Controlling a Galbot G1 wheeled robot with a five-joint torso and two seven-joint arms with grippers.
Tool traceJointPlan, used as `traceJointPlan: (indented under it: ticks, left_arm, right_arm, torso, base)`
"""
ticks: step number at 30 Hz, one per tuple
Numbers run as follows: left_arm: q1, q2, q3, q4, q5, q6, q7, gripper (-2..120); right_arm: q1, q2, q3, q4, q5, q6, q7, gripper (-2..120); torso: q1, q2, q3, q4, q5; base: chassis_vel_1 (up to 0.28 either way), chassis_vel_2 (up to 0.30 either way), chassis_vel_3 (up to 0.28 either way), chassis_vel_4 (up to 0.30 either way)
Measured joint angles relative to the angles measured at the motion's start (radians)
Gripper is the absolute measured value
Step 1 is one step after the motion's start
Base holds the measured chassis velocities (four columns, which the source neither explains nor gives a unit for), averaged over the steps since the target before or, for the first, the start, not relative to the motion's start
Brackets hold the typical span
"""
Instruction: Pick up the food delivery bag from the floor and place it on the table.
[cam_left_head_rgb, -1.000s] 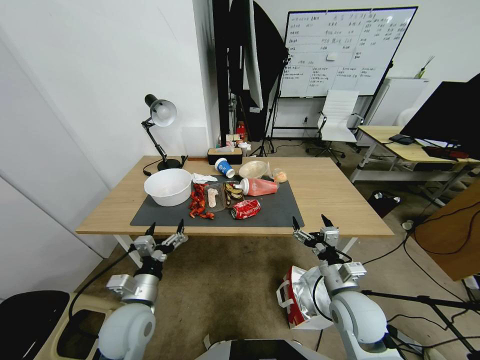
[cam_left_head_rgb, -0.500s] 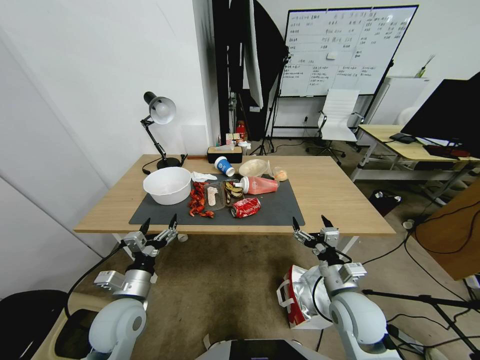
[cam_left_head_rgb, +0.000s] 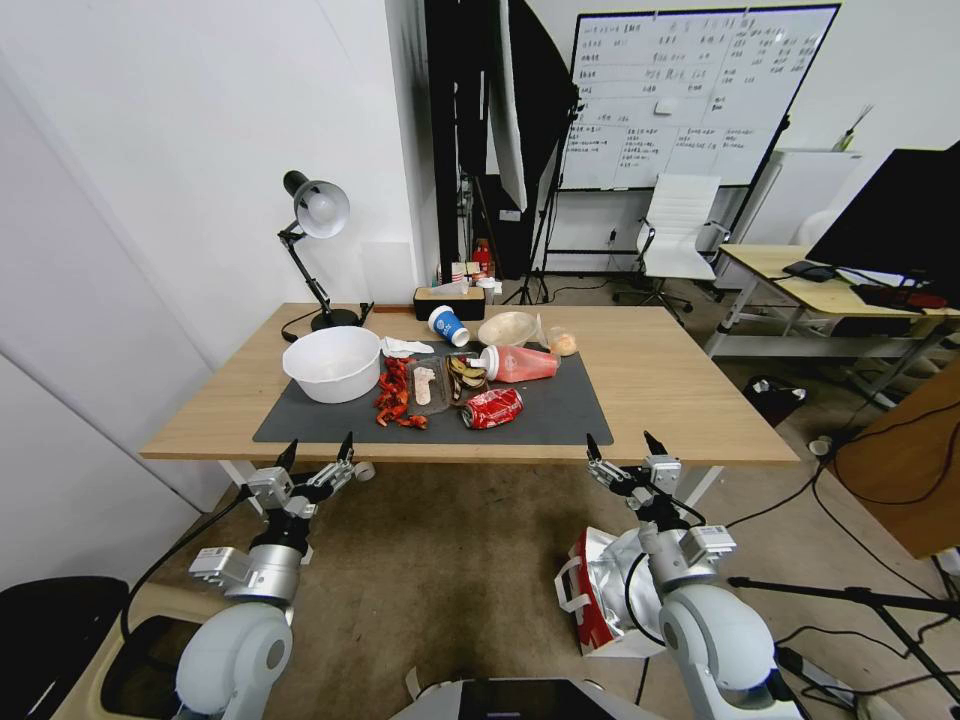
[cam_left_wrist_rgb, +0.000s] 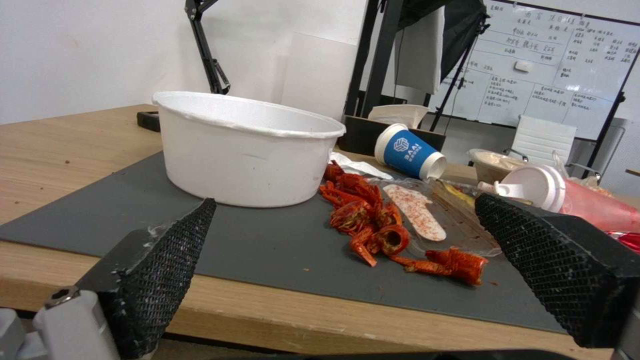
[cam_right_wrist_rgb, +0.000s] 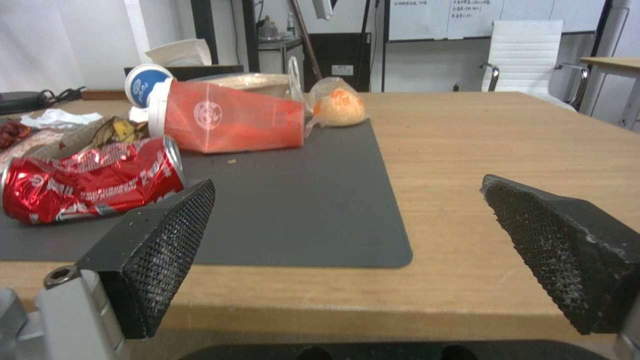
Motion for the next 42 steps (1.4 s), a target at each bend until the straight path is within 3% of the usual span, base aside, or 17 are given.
traceJointPlan:
  ticks: [42]
  left_arm:
    - [0.003, 0.016, 0.0, 0.009, 0.07, -0.025, 0.009, 100]
  right_arm:
    - [-0.014, 0.01, -0.002, 0.012, 0.009, -0.026, -0.011, 100]
  torso:
    - [-0.082, -0.193, -0.111, 0.0001, 0.0001]
  base:
    - [0.0, 0.0, 0.0, 0.0]
